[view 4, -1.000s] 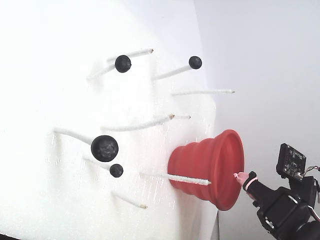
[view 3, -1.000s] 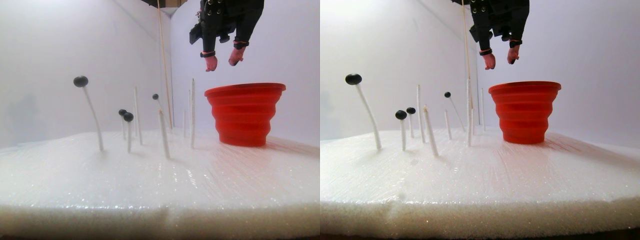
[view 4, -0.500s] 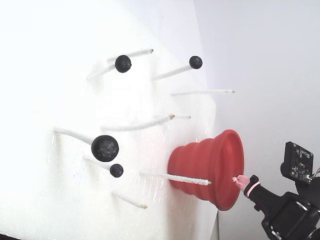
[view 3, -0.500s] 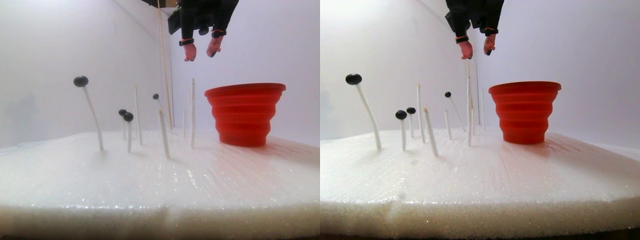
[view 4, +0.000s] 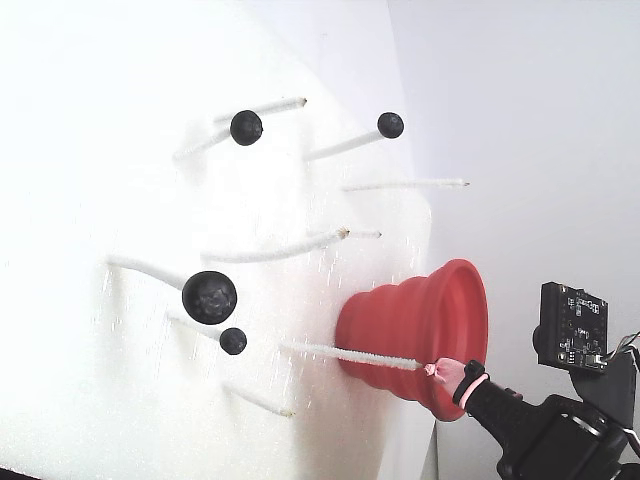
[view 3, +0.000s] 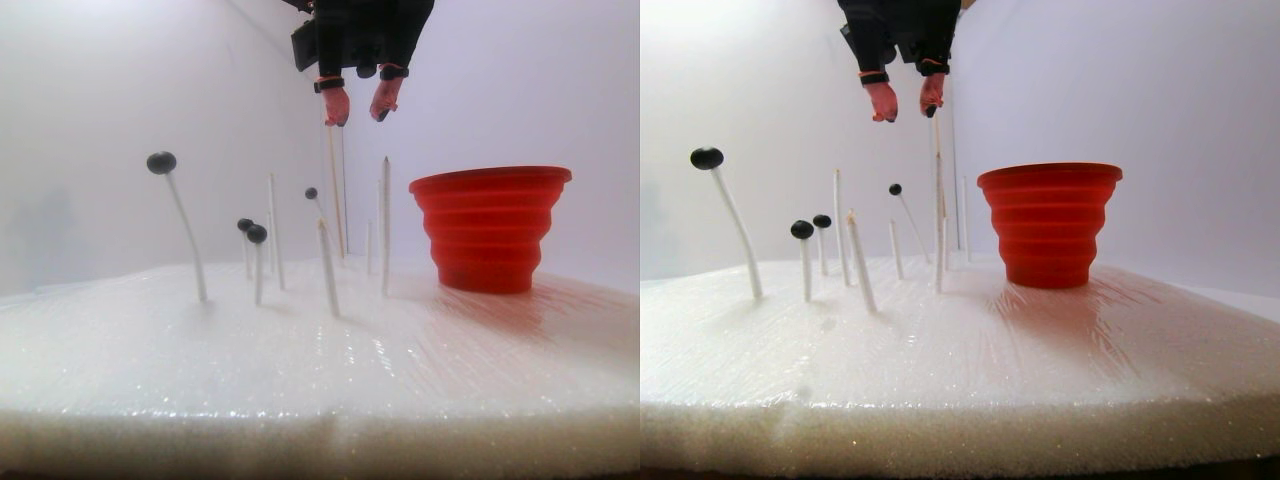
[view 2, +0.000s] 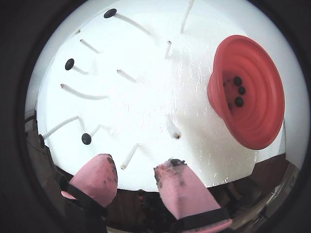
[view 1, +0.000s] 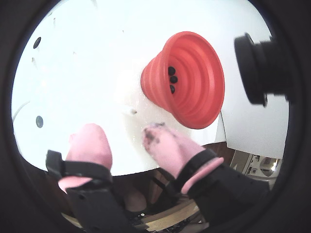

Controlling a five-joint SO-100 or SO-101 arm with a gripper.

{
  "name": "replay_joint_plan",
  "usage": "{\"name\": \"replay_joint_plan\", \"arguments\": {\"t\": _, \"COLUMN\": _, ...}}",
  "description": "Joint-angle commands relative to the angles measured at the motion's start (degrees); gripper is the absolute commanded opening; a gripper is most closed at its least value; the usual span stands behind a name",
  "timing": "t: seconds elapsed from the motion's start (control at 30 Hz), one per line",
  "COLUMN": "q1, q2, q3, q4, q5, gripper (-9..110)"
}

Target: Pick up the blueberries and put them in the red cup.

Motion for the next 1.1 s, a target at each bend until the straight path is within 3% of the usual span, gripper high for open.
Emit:
{"name": "replay_joint_plan", "arguments": {"t": 0.0, "q1": -1.85, "q2": 4.57, "q3": -0.79, "q4": 0.62, "q5": 0.35, "gripper": 15}}
{"name": "replay_joint_plan", "arguments": {"t": 1.07, "q1": -13.62, "q2": -3.78, "q3": 1.76, "q4": -2.02, "q5": 5.27, "gripper": 16}}
